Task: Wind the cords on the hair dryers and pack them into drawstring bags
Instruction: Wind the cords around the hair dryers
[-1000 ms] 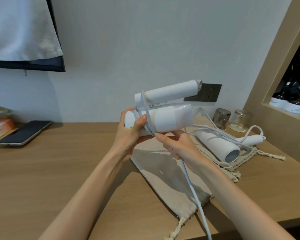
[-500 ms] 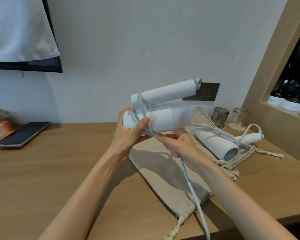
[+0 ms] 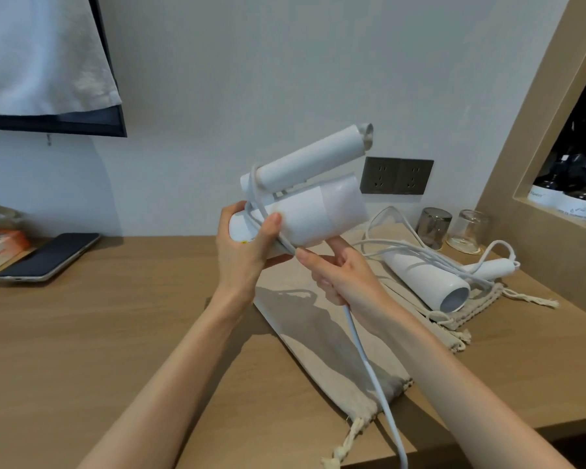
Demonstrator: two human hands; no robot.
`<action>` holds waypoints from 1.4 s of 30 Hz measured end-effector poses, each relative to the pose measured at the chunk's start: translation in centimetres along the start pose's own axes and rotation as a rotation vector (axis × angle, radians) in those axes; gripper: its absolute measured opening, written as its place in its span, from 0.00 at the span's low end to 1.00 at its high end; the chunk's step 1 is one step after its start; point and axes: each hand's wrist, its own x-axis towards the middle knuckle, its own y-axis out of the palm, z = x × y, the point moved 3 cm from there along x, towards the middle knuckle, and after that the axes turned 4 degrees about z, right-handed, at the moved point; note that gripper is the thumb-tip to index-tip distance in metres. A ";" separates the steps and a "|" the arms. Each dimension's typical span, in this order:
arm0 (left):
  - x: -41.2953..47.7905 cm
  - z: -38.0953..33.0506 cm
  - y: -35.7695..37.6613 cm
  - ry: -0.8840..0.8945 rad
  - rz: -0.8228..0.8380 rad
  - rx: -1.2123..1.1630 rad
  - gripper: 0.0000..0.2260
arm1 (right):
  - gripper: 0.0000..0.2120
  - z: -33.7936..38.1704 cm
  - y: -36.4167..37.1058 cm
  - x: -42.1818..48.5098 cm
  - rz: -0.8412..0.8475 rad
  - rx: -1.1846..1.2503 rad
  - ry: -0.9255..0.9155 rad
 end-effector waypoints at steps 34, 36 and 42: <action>-0.2 2.2 0.9 -0.096 0.530 0.338 0.28 | 0.09 5.4 -10.2 -0.6 -0.150 -0.778 0.197; 0.1 2.2 0.6 -0.053 0.526 0.414 0.27 | 0.09 5.8 -9.2 -0.4 -0.142 -0.797 0.176; 0.0 3.2 0.8 0.033 0.532 0.588 0.24 | 0.05 6.7 -5.8 0.5 -0.122 -0.691 0.123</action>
